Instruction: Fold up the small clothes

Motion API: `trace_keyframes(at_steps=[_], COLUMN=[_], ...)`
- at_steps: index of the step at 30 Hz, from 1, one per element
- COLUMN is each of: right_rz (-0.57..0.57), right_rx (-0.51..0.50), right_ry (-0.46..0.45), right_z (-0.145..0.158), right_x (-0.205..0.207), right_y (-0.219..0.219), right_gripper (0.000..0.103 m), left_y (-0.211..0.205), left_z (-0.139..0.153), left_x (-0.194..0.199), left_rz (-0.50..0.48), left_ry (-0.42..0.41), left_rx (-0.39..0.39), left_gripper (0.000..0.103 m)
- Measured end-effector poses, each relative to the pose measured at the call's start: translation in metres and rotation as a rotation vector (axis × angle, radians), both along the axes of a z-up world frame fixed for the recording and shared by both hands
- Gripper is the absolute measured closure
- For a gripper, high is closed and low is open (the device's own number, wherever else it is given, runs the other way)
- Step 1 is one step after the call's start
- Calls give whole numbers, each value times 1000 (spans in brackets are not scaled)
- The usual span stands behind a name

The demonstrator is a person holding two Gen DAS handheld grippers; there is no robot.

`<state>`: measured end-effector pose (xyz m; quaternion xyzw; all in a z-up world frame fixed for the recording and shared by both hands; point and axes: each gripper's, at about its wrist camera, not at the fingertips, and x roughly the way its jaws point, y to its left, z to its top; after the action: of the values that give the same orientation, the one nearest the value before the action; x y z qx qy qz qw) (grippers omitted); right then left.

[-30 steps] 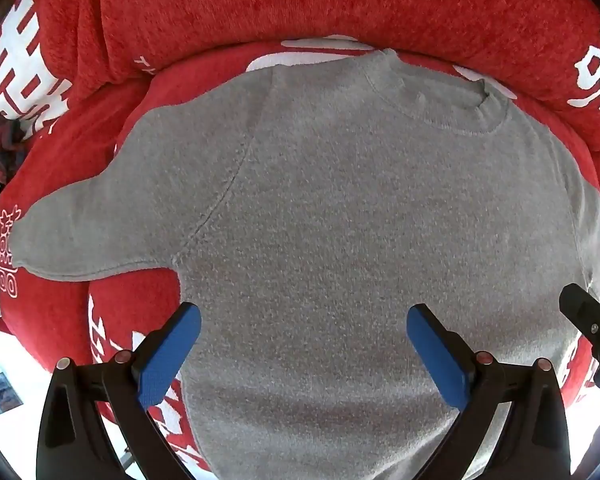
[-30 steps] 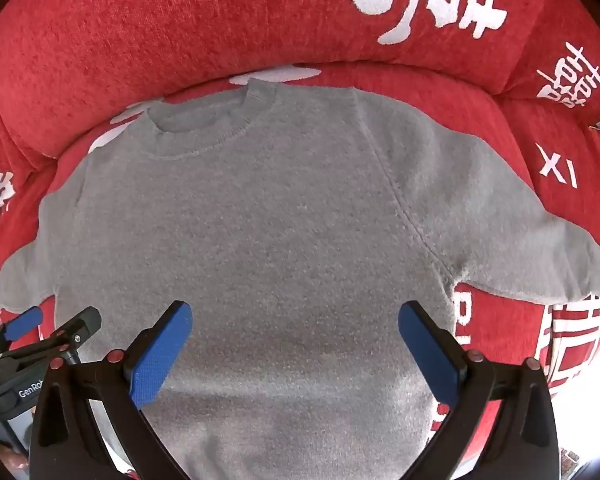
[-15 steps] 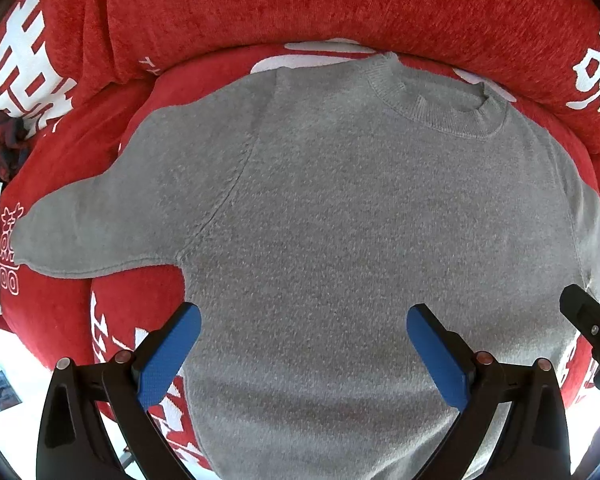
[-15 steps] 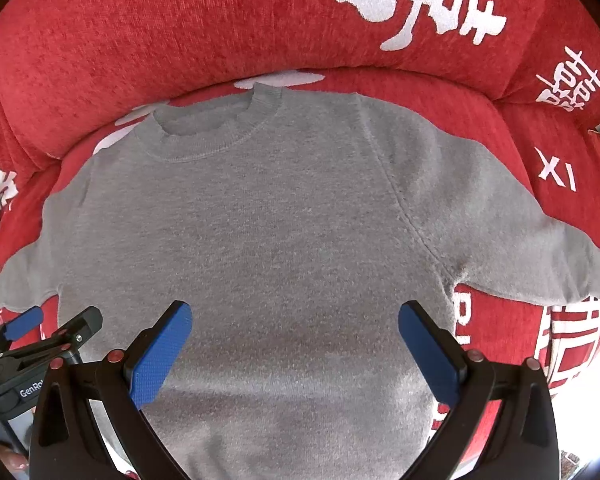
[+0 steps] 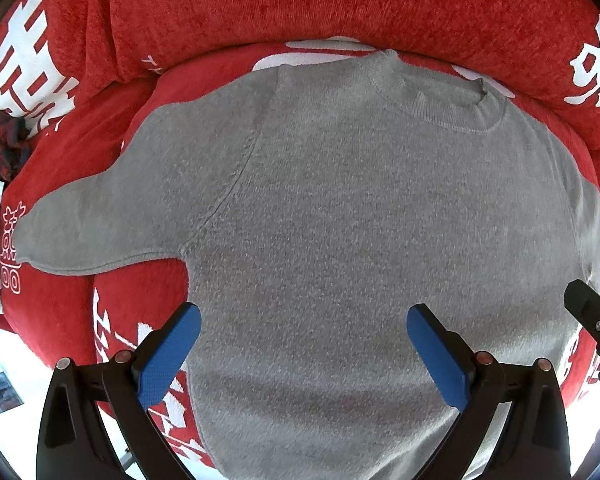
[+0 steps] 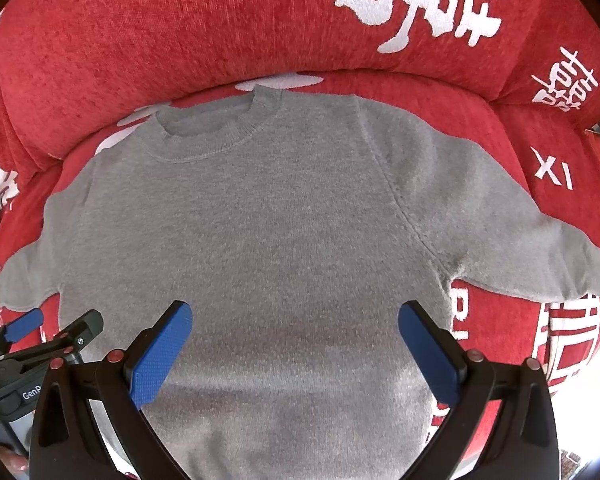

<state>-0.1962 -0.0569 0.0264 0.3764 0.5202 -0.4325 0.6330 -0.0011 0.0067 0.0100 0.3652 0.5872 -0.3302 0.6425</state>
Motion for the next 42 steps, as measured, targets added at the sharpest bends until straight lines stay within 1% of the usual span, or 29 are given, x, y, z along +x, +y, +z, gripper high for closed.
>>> trace_keyframes(at_steps=[2,3,6,7,11,18,26,32,42], right_rz=[-3,-4,-5,-2,6,33,48,51,52], right_rx=[-4,-8,-3,8,7,-10,-13,-28,-29], right_ry=[8,12,8,-8,-23,1,13,-6,-8], right_z=[1,1,2,2,2,0,-2,-1,-1], right_x=[0,0,1,0,1,7,7,6,6], right_y=[1,2,2,3,4,8,10,12,14], right_gripper=[0,0,0,0,0,0,0,0,0], left_y=[0,0,1,1,2,5,7,10,15], left_z=[0,0,0,0,2,3,5,7,9], left_x=[0,0,1,1,1,6,7,5,7], left_rz=[1,3,8,6,2,9,7,3,5], left_ry=[-5,7,15,16,6,-3,-27,-47,-41], left_rx=[3,-2,-7,-8,-8,-10,-41,-58,-54], left_gripper=[0,0,0,0,0,0,0,0,0])
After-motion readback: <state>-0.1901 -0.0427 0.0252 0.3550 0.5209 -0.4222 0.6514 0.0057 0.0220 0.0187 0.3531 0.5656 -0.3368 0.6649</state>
